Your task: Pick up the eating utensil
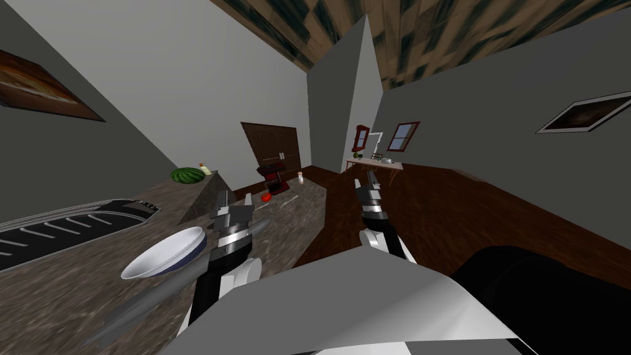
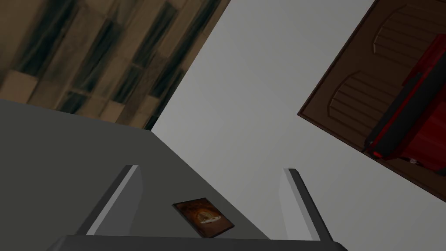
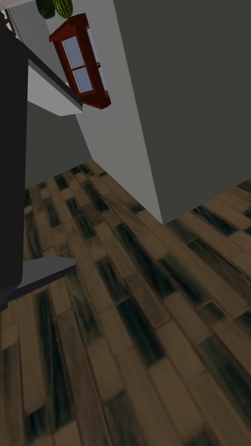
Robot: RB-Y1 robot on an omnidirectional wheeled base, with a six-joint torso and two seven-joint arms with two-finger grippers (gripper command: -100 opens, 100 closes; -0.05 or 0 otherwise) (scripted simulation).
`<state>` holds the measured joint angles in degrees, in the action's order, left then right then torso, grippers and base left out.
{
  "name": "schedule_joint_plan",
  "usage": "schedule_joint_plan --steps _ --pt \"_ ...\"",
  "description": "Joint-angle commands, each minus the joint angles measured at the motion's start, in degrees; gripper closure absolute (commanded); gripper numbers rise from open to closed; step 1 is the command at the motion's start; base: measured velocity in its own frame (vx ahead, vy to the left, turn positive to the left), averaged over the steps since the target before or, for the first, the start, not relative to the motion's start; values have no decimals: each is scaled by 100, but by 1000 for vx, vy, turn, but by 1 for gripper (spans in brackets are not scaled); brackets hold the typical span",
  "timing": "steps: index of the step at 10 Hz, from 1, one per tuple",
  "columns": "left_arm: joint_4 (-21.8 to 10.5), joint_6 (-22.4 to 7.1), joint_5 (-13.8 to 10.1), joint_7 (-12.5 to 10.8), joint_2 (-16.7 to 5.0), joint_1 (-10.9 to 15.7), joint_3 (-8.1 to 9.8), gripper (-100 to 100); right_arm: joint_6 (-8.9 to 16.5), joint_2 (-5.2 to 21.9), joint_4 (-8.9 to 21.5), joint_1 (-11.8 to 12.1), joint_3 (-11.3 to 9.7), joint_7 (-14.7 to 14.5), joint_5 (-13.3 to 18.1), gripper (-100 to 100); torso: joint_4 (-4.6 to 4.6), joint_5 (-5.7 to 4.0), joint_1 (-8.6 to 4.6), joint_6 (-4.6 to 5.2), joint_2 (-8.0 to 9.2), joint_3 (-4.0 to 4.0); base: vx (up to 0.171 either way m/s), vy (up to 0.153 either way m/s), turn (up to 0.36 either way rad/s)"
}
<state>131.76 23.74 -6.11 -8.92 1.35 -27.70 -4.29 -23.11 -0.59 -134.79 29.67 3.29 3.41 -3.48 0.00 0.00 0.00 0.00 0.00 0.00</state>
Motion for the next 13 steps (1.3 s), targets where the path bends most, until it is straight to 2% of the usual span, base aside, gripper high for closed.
schedule_joint_plan --steps 1,4,5,6,7,8,9,10,13 --pt "-17 -136 -12 -8 -200 41 26 -100 0 0 0 0 0 0 0 0 0 0 0 0 0 0 -5 -2 -4" --pt "-90 -622 -60 -38 -633 197 130 -100 0 0 0 0 0 0 0 0 1 0 -2 0 6 3 -18 -10 -8" --pt "-90 -673 -60 -38 -633 197 130 -100 0 0 0 0 0 0 0 0 1 0 -2 0 7 4 -15 -9 -6" --pt "-126 -892 -84 -53 -763 271 180 -100 0 0 0 0 0 0 0 0 1 -1 -2 0 6 3 -14 -10 -11" --pt "-126 -931 -84 -53 -763 271 180 -100 0 0 0 0 0 0 0 0 1 -1 -3 1 5 3 -11 -9 -7" --pt "-165 -1164 -112 -70 -883 352 237 -100 0 0 0 0 0 0 0 0 1 0 -3 0 4 2 -13 -13 -14" --pt "-165 -1224 -112 -70 -883 352 237 -100 0 0 0 0 0 0 0 0 1 -1 -3 0 4 2 -11 -11 -9" --pt "-209 -1449 -143 -90 -991 441 300 -100 0 0 0 0 0 0 0 0 1 -1 -3 0 4 2 -14 -15 -19" --pt "-257 -1864 -178 -111 -1088 535 370 -100 0 0 0 0 0 0 0 0 1 -1 -5 0 5 3 -13 -14 -14"
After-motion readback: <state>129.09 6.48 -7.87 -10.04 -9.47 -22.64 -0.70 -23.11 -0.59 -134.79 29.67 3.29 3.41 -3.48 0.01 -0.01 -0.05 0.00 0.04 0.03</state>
